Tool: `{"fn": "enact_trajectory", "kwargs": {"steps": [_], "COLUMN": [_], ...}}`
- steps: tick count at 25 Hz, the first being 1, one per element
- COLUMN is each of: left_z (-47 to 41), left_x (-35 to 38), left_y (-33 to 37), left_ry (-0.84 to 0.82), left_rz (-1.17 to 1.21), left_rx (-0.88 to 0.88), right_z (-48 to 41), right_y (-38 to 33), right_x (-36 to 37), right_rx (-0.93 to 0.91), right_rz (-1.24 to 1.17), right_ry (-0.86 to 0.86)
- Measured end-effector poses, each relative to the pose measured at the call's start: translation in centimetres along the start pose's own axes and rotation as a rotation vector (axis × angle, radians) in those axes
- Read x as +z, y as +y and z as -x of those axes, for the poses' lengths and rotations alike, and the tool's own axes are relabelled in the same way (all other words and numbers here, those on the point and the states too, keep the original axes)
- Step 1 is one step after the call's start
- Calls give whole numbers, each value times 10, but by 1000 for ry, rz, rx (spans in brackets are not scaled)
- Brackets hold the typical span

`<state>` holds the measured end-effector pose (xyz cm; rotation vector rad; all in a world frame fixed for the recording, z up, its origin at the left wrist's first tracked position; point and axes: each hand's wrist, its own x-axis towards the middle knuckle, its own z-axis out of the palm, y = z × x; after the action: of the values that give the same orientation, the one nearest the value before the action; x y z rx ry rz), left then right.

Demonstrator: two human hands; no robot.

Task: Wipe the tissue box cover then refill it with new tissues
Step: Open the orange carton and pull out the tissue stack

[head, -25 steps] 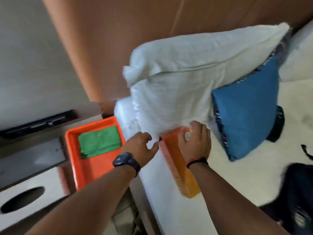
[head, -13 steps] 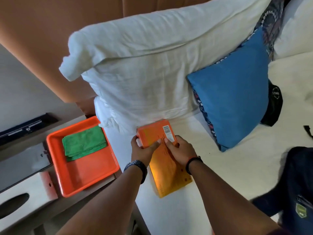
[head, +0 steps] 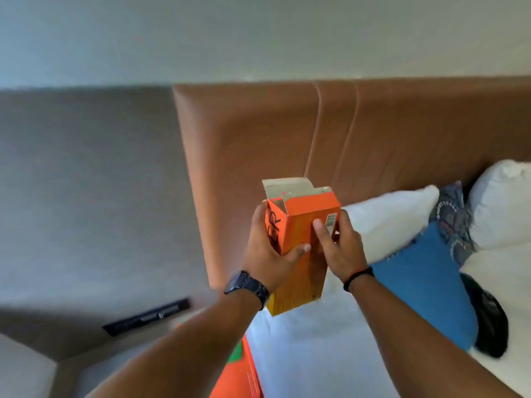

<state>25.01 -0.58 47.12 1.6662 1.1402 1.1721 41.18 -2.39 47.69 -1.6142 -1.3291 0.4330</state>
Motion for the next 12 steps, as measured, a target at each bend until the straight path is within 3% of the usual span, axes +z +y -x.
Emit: {"fn": "enact_trajectory", "kwargs": {"steps": [2,5,12], "left_z": [-29,-63,-75], "left_x": [-48,-117,-232], "left_y": [59,133,242], "left_ry": [53,141,261], "left_rz": [-153,-354,-441], "left_rx": [138,212,487], "right_z": [-29,-56,-81], "right_y": [-71,-157,-309], "right_x": [-13,-30,-54], "right_rx": [-162,-404,-970], "right_rz": [-37,-32,132], "right_ry": [81,135,187]}}
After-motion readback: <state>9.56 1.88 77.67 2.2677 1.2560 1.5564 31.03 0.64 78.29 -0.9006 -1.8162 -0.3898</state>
